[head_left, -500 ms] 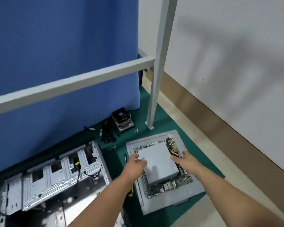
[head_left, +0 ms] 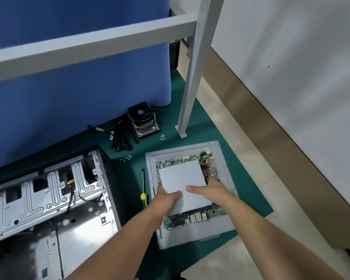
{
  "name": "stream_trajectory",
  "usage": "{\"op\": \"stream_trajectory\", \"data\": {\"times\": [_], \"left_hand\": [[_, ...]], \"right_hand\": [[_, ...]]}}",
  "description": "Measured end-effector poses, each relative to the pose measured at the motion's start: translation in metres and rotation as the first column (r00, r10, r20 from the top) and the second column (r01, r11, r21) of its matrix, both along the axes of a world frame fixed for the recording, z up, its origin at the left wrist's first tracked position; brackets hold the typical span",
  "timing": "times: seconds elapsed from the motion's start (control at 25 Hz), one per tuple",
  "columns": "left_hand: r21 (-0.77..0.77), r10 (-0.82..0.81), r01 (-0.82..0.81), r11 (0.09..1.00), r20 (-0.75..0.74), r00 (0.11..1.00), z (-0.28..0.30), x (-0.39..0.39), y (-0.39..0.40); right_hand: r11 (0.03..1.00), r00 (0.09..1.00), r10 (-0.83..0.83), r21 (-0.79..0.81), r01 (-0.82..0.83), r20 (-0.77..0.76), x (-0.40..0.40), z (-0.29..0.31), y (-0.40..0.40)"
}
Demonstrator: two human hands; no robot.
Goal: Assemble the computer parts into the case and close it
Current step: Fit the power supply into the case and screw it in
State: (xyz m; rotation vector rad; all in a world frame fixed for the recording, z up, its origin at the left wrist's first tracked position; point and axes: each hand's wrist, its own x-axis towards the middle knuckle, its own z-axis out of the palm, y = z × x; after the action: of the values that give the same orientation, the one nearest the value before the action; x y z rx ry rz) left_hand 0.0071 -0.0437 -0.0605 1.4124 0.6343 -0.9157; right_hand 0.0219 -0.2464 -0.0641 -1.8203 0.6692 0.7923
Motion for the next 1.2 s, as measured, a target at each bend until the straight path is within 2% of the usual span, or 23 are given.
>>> {"op": "stream_trajectory", "data": {"times": [0.2,0.4,0.52,0.64,0.84,1.04,1.08,1.2], "left_hand": [[-0.035,0.004,-0.004,0.999,0.020,1.000,0.013,-0.001,0.004],[-0.144,0.048,-0.021,0.989,0.187,0.981,0.049,-0.012,0.025],[-0.206,0.094,-0.030,0.978,0.309,0.946,0.084,-0.016,0.063],[-0.186,0.071,0.001,0.983,0.380,0.922,0.121,-0.014,0.124],[-0.131,-0.020,0.084,0.988,0.431,0.902,0.158,-0.049,0.246],[-0.100,0.033,0.024,0.995,0.537,0.843,0.156,-0.108,0.344],[-0.083,0.038,0.011,0.997,0.564,0.825,0.152,-0.119,0.358],[0.049,-0.039,0.010,0.999,0.633,0.773,0.136,-0.146,0.390]], "right_hand": [[0.995,0.994,-0.092,0.054,0.088,0.063,-0.005,0.007,0.004],[0.978,0.963,-0.193,0.116,0.173,0.188,-0.030,0.056,0.015],[0.963,0.928,-0.240,0.190,0.191,0.286,-0.048,0.092,0.042],[0.946,0.891,-0.269,0.273,0.174,0.365,-0.067,0.120,0.086],[0.970,0.905,-0.085,0.242,-0.020,0.416,-0.097,0.143,0.186],[0.947,0.944,0.157,0.229,-0.228,0.290,-0.104,0.161,0.272],[0.944,0.943,0.169,0.227,-0.238,0.287,-0.103,0.162,0.289],[0.981,0.918,0.132,0.084,-0.175,0.373,-0.102,0.150,0.329]]}}
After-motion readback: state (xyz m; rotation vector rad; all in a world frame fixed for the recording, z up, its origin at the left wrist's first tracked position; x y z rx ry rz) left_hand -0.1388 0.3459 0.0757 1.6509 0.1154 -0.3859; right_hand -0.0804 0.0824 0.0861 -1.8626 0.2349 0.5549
